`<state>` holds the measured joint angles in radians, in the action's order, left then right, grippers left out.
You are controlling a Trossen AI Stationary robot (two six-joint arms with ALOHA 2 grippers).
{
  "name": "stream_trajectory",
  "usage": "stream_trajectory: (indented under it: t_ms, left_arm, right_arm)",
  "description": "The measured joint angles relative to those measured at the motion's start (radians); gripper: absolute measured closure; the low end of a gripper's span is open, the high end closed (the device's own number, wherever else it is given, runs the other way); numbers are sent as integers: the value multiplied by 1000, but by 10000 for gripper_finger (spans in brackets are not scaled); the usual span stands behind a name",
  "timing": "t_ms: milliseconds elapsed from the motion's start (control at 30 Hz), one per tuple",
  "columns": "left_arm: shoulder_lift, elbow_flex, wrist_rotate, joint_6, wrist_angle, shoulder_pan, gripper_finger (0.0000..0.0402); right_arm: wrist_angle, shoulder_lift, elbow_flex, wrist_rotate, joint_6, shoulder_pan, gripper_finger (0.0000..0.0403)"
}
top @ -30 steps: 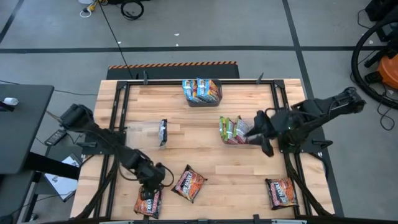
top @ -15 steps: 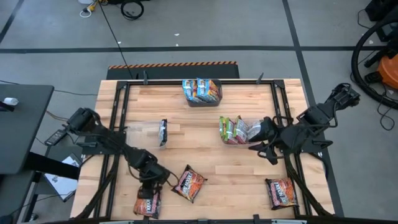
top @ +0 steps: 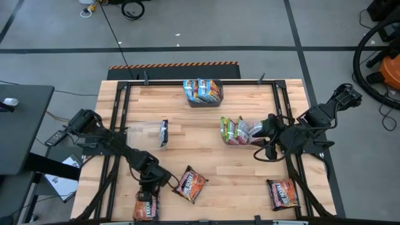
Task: Sort Maruchan noodles
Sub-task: Put the black noodle pack into the left transparent bin
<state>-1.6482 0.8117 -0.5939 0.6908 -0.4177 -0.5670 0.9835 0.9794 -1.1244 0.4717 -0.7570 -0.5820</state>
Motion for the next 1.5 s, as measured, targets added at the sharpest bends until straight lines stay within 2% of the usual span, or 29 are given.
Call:
stream_trajectory:
  t_ms: [167, 267, 433, 533, 667, 833, 933, 1167, 1333, 1500]
  left_arm:
    - [77, 0, -12, 100, -15, 39, 397]
    - [160, 0, -14, 204, -91, 70, 398]
    - [361, 0, -18, 419, -257, 113, 399]
    - [510, 0, -5, 550, -289, 148, 399]
    - [702, 0, 86, 706, -344, 218, 400]
    - [875, 0, 330, 819, -492, 322, 400]
    - [936, 0, 404, 849, -581, 381, 400]
    - [998, 0, 386, 840, -610, 480, 400]
    - [1011, 0, 438, 757, -721, 588, 400]
    - [1000, 0, 470, 662, -733, 700, 399]
  right_arm:
    - [19, 0, 0, 0, 15, 21, 245]
    - [19, 0, 0, 0, 41, 35, 245]
    - [19, 0, 0, 5, 60, 60, 245]
    - [18, 0, 0, 8, 61, 76, 245]
    - [18, 0, 0, 10, 61, 97, 245]
    - [1, 1, 0, 10, 65, 122, 245]
    - [-24, 9, 0, 9, 127, 116, 245]
    - [-25, 43, 1, 0, 109, 111, 245]
    - [-25, 79, 1, -1, 72, 111, 245]
    - [-25, 116, 1, -4, 72, 111, 245]
